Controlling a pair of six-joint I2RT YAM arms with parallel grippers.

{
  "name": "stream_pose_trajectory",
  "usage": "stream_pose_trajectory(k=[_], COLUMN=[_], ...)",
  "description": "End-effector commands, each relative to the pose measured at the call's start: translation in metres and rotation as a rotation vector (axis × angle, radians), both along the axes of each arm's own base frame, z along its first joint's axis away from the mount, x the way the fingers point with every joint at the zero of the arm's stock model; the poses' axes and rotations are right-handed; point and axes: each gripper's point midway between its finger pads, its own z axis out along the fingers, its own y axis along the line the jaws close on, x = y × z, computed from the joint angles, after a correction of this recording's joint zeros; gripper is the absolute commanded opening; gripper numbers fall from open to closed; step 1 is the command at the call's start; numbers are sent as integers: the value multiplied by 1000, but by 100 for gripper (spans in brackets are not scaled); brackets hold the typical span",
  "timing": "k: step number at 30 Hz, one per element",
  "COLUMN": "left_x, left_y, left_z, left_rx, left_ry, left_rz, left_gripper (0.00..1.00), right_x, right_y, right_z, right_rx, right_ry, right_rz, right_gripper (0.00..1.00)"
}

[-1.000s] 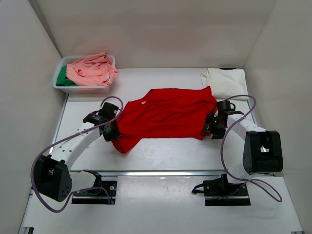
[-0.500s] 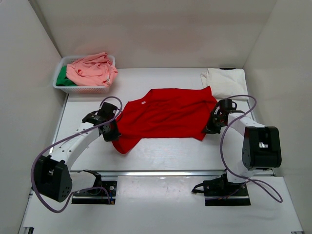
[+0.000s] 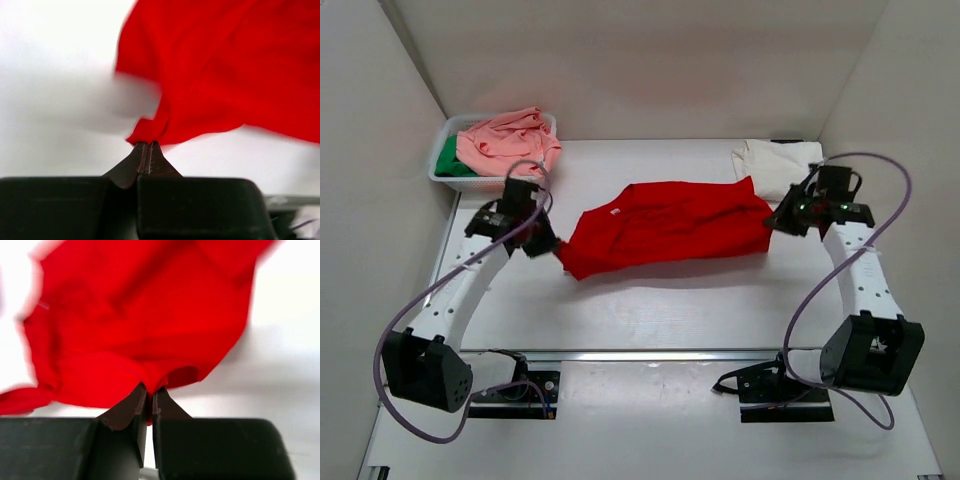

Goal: Fold and stack the t-shirts
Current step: Flatten out the tshirt

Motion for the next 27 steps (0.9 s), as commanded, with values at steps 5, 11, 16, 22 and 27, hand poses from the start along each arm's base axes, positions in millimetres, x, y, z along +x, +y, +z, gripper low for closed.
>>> stream_pose_trajectory(k=[5, 11, 16, 22, 27], left_x=[87, 93, 72, 14, -27], left_y=[8, -3, -6, -4, 6], left_z=[228, 332, 377, 458, 504], left_rx=[-143, -208, -247, -302, -330], left_ry=[-596, -789, -925, -1195, -1342], left_rz=[81, 34, -22, -65, -45], left_gripper=[0, 0, 0, 0, 0], right_x=[33, 19, -17, -77, -114], right_y=[0, 14, 13, 17, 17], right_z=[188, 264, 325, 406, 447], right_rx=[100, 72, -25, -133, -142], right_ry=[-422, -597, -763, -1009, -1169], right_rz=[73, 113, 67, -6, -40], right_gripper=[0, 0, 0, 1, 0])
